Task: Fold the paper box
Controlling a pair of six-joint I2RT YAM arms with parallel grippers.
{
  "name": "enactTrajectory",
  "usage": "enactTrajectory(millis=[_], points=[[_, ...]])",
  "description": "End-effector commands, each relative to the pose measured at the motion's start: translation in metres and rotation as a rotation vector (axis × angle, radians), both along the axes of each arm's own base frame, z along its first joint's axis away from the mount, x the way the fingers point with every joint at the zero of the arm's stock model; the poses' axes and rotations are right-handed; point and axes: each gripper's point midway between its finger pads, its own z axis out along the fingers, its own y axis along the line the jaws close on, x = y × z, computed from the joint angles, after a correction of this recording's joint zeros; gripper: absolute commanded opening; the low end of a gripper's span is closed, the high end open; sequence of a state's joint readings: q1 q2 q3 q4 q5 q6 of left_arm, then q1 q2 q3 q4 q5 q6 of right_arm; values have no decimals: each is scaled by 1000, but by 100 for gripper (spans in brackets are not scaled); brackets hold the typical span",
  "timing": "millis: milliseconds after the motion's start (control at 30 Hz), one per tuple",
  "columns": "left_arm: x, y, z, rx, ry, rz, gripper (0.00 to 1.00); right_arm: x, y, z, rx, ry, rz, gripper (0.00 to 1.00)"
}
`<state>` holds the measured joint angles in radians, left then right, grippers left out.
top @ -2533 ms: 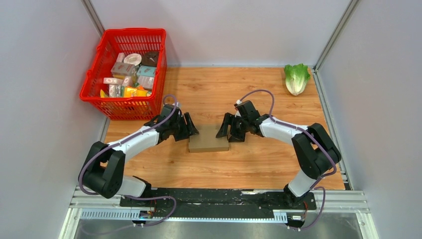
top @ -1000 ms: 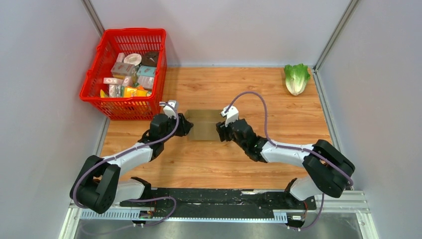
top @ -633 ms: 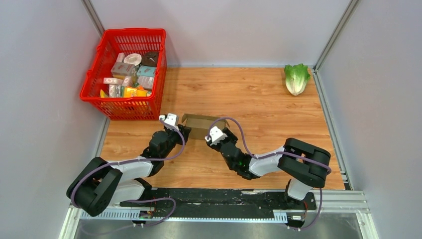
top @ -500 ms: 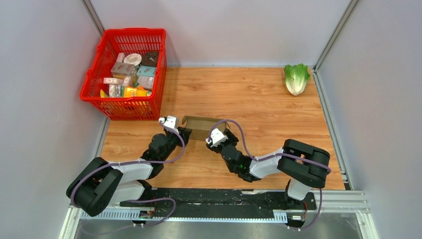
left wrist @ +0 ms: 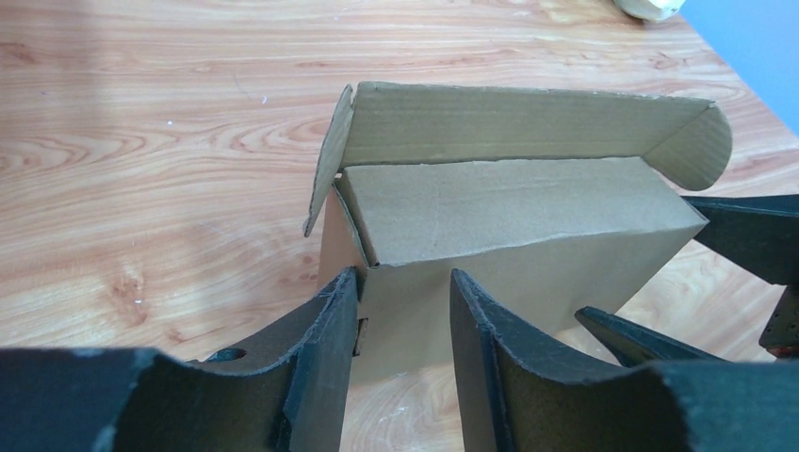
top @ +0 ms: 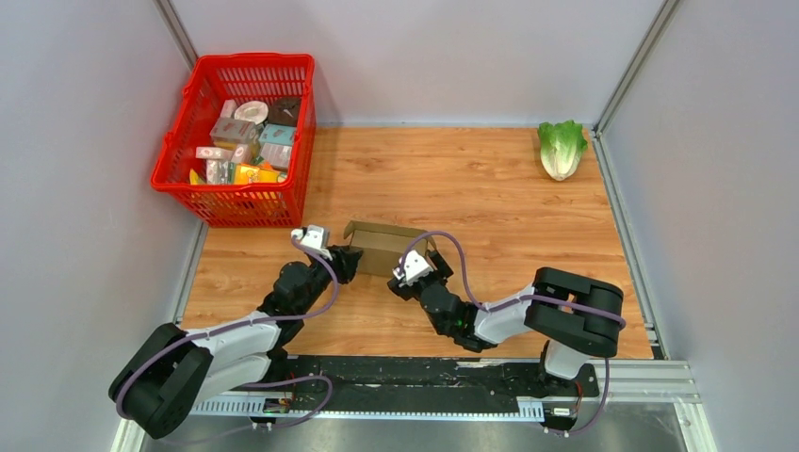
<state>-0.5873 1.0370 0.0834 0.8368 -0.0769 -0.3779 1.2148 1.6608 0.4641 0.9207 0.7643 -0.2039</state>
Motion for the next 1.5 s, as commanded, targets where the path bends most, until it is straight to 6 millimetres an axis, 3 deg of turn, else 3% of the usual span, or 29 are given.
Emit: enactTrajectory(millis=[0,167,333,367,733,1067,1200,1233,1300,1333,1367,1467], points=[[-11,-10,3,-38,5,-60,48,-7,13,15,146,18,20,81],[-18,-7,-9,-46,30,-65,48,-15,15,4,120,30,22,83],[-23,-8,-12,-64,41,-64,41,-21,17,-3,115,40,16,82],[-30,-4,-25,-51,67,-61,41,-22,17,-7,114,46,13,82],[-48,11,-43,-97,111,-21,44,-36,17,-23,104,64,-3,86],[-59,27,-77,-68,278,66,53,-38,7,-8,149,46,-53,97],[-62,37,-81,-58,349,136,58,-40,7,1,165,59,-50,100],[-60,38,-74,-93,343,156,58,-41,5,0,150,66,-50,100],[-65,47,-81,-71,395,201,59,-40,2,5,179,75,-60,100],[-64,47,-71,-121,385,215,60,-41,-2,2,163,85,-66,100],[-70,51,-78,-99,421,222,60,-42,-4,3,172,94,-69,100],[-77,51,-73,-141,445,222,60,-46,-14,6,195,147,-99,100]])
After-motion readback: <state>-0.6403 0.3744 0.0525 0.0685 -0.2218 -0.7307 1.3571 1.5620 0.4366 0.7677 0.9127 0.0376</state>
